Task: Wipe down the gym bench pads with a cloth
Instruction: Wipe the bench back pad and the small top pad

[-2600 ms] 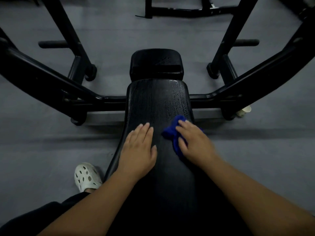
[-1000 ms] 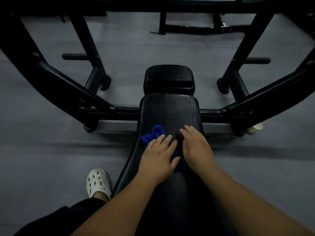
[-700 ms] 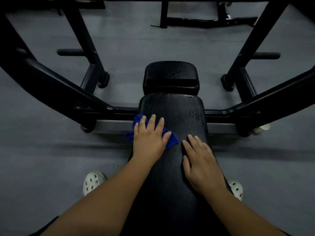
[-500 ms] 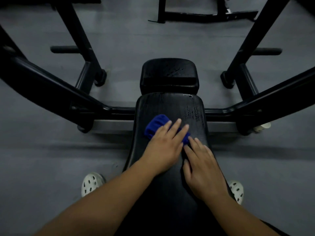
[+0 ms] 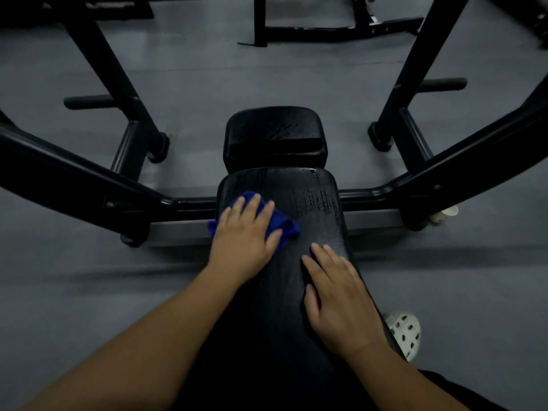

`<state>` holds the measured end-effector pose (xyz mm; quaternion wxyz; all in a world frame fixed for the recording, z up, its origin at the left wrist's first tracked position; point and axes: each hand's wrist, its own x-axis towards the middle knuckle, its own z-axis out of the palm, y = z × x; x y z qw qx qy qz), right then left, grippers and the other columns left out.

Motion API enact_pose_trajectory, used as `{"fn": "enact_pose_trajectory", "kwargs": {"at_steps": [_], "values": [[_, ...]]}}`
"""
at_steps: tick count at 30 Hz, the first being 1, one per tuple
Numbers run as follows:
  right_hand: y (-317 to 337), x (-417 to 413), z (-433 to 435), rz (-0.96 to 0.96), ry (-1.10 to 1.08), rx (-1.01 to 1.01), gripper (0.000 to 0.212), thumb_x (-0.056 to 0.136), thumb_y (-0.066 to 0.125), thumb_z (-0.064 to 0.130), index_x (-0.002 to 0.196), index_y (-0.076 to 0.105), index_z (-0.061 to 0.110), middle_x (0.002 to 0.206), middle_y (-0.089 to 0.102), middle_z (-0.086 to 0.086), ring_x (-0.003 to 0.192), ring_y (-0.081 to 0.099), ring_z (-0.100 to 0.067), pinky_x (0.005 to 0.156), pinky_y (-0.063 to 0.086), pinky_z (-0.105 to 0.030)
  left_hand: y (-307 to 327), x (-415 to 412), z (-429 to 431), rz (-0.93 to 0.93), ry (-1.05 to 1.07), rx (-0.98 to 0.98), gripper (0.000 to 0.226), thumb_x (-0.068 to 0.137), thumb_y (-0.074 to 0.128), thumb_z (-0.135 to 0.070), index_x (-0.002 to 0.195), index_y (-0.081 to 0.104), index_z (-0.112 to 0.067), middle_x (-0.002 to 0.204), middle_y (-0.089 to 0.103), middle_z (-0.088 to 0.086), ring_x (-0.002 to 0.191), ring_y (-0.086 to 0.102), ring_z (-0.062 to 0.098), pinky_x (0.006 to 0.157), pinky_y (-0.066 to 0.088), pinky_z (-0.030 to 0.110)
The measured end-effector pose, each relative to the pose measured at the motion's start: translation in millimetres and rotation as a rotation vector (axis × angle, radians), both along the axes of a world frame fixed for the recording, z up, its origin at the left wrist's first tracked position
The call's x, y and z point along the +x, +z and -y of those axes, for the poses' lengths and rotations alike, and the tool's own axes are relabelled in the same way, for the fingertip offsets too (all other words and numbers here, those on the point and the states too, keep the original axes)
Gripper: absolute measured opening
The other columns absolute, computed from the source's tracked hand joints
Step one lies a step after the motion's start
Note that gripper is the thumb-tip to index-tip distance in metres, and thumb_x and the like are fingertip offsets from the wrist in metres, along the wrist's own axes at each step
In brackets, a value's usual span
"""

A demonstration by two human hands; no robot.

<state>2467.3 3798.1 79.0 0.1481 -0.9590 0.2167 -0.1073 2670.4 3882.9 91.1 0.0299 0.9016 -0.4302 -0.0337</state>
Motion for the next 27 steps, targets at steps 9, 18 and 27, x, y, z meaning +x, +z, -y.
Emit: {"fn": "enact_pose_trajectory", "kwargs": {"at_steps": [9, 18, 27], "values": [[2.8, -1.2, -1.3, -0.012, -0.016, 0.024, 0.052, 0.091, 0.042, 0.031, 0.139, 0.055, 0.015, 0.153, 0.043, -0.004, 0.145, 0.035, -0.021, 0.119, 0.024, -0.038, -3.9, 0.1, -31.7, 0.057, -0.106, -0.04, 0.063, 0.095, 0.032, -0.052, 0.145, 0.052, -0.019, 0.152, 0.046, 0.013, 0.139, 0.043, 0.037, 0.115, 0.034, 0.047], [3.2, -2.7, 0.1, -0.017, -0.008, 0.076, 0.054, 0.087, 0.042, 0.029, 0.137, 0.056, 0.012, 0.151, 0.046, -0.005, 0.143, 0.038, -0.021, 0.119, 0.024, -0.037, 22.5, -37.0, -25.3, -0.425, -0.266, -0.18, 0.074, 0.094, 0.045, -0.057, 0.158, 0.019, -0.031, 0.166, 0.016, -0.007, 0.152, 0.011, 0.009, 0.125, 0.011, 0.032], [48.8, 72.0, -9.6, 0.032, 0.009, 0.124, 0.062, 0.092, 0.04, 0.037, 0.151, 0.037, 0.02, 0.157, 0.035, -0.008, 0.145, 0.03, -0.025, 0.118, 0.025, -0.038, 7.8, 0.9, -12.6, -0.401, 0.112, -0.473, 0.052, 0.103, 0.04, -0.011, 0.154, 0.034, -0.014, 0.163, 0.027, 0.0, 0.151, 0.02, 0.013, 0.121, 0.013, 0.023]]}}
